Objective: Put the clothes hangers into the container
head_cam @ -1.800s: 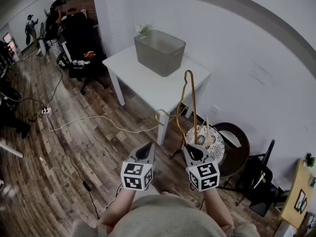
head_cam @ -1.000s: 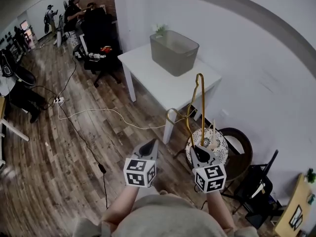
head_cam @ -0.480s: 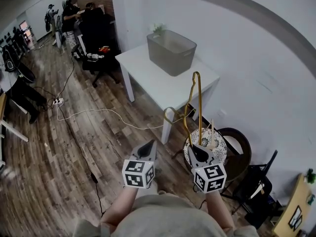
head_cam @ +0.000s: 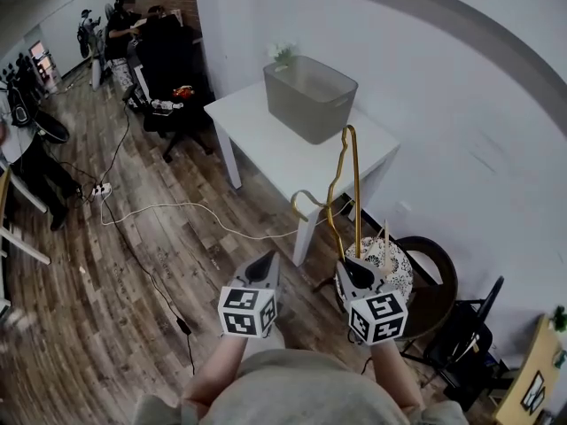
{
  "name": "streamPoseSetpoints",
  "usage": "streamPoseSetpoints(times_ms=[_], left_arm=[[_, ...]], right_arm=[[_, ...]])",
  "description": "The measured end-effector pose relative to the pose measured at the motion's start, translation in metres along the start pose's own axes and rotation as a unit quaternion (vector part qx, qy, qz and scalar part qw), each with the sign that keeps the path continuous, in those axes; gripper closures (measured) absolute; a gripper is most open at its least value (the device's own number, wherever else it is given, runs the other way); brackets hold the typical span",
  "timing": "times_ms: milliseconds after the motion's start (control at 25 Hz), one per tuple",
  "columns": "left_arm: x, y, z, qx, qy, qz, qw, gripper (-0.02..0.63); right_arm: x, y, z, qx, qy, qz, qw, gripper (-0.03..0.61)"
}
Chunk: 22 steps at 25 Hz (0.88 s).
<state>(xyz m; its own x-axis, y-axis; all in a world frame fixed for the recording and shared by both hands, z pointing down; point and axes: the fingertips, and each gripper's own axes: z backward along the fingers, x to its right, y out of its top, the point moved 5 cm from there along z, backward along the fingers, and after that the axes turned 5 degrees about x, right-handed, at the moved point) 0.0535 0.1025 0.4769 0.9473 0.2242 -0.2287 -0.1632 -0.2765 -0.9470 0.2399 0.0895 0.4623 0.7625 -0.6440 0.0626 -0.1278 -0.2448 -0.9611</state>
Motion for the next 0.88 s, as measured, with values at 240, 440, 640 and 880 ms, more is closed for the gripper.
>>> streamPoseSetpoints(times_ms=[240, 440, 640, 880], left_arm=[[-0.044, 0.025, -0.037, 0.005, -0.012, -0.008, 0.9999, 0.607], [-0.082, 0.053, -0.071, 0.008, -0.026, -0.016, 0.9995, 0.607], [-0.121, 0.074, -0.101, 0.003, -0.041, -0.018, 0.999, 0.607], [-0.162, 0.086, -0.13, -0.015, -0.055, -0.017, 0.9982, 0.607]], right_arm=[[0.006, 0.025, -0.055, 0.012, -0.011, 0.003, 1.0, 0.557], [0.011, 0.051, -0.1, 0.018, -0.026, 0.003, 1.0, 0.556], [0.012, 0.069, -0.144, 0.018, -0.041, 0.001, 0.999, 0.556], [0.009, 0.085, -0.195, 0.018, -0.053, -0.009, 0.998, 0.555]])
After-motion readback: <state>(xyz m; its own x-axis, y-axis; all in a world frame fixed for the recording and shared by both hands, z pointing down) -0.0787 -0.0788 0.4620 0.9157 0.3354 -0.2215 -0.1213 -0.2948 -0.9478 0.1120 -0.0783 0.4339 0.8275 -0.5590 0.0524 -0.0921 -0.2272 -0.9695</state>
